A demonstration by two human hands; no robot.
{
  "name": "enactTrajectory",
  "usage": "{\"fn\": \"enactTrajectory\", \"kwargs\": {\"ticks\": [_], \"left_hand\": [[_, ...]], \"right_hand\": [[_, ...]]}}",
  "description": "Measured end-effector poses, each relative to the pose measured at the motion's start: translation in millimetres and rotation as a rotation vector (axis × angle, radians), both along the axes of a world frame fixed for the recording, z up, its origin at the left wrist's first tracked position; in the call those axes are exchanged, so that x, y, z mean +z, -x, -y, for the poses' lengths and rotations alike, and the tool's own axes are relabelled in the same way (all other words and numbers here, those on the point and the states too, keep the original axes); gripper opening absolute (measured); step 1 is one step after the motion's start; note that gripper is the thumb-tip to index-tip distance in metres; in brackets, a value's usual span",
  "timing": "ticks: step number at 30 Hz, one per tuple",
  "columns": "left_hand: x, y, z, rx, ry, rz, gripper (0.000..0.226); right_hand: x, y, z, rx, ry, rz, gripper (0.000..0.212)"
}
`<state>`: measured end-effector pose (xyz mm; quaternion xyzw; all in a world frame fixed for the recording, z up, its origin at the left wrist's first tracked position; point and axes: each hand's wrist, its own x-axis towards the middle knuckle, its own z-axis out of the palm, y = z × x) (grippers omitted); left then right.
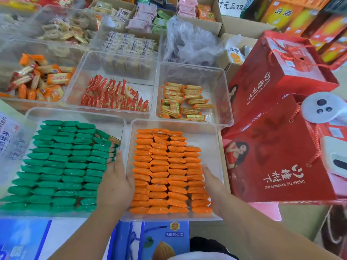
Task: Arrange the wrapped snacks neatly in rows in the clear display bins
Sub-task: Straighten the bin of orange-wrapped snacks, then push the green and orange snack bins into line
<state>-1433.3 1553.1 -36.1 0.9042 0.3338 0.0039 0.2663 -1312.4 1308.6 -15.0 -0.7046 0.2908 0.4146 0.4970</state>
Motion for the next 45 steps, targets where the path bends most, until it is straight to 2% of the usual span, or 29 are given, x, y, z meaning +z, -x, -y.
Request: {"fn": "enactTrajectory", "kwargs": {"ticks": [7,11,18,24,27,29,33,37,40,45], "left_hand": [[-3,3,-1,-0.029,0.019,0.058,0.073],[-7,4,-4,-0.002,0.060,0.084,0.072],[-15,1,-4,-0.018,0.104,0.141,0.071],[-20,2,-5,-0.026,0.134,0.142,0.073],[-19,2,-5,-0.017,0.144,0.135,0.073],[-19,3,-5,-0.010,0.140,0.132,0.072],[-18,4,-6,-0.001,0.127,0.136,0.070],[-20,4,-6,0.002,0.111,0.136,0.069],[-19,3,-5,-0.020,0.093,0.103,0.071],[-17,2,-4,-0.023,0.081,0.107,0.072]], "right_hand": [[-13,-13,-11,-0.026,0.063,-0.048,0.076],[-14,-14,-17,-0.010,0.002,-0.107,0.085],[-22,0,-29,-0.029,-0.079,-0.187,0.084],[-27,5,-43,-0.076,-0.156,-0.207,0.098],[-26,3,-42,-0.100,-0.170,-0.209,0.095],[-22,3,-37,-0.098,-0.175,-0.207,0.085],[-7,2,-30,-0.033,-0.072,-0.121,0.070],[1,-9,-30,0.056,0.178,0.190,0.087],[8,-43,-37,0.124,0.193,0.373,0.080],[-3,-87,-56,-0.057,0.033,0.105,0.071]]}}
